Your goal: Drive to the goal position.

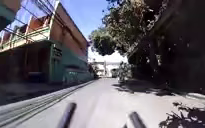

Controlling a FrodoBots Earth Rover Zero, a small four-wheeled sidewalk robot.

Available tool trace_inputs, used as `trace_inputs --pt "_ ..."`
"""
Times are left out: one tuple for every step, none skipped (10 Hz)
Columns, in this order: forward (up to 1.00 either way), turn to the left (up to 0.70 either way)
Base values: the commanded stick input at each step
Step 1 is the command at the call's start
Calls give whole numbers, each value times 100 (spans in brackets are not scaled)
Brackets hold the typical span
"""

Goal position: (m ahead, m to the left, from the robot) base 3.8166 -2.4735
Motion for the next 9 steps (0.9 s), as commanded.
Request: trace_inputs --pt "100 5" --pt "100 4" --pt "100 -13" --pt "100 -40" --pt "100 -40" --pt "100 -40" --pt "100 -40" --pt "100 -36" --pt "100 -15"
